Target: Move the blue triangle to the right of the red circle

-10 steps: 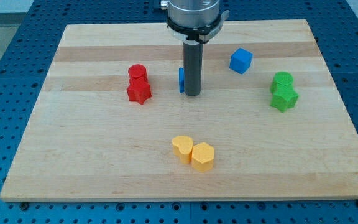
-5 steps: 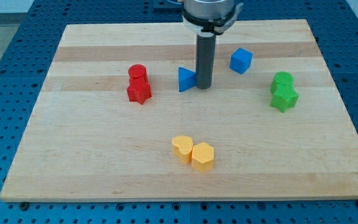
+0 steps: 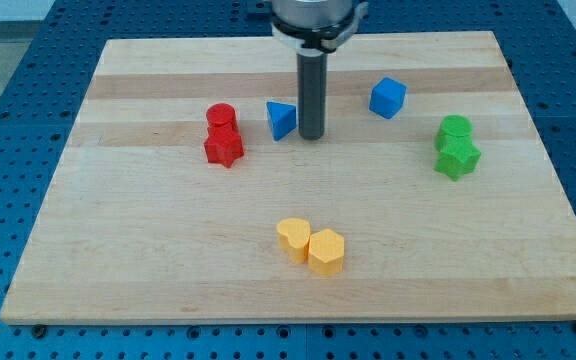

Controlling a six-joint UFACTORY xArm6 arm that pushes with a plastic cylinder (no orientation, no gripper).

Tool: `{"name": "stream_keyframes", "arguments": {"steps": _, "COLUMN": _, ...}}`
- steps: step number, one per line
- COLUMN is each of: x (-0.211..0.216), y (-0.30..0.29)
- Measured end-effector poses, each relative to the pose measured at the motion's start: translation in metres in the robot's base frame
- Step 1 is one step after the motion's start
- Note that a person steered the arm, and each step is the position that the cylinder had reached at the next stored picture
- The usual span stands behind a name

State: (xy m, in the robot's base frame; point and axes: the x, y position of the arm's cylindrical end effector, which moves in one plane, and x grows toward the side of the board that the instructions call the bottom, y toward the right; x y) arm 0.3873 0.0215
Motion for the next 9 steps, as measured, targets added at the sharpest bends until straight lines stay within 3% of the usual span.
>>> {"name": "stream_keyframes", "arguments": {"steps": 2, "x": -0.024, "y": 0.008}}
{"name": "stream_keyframes", "arguments": {"steps": 9, "x": -0.02, "y": -0.037}}
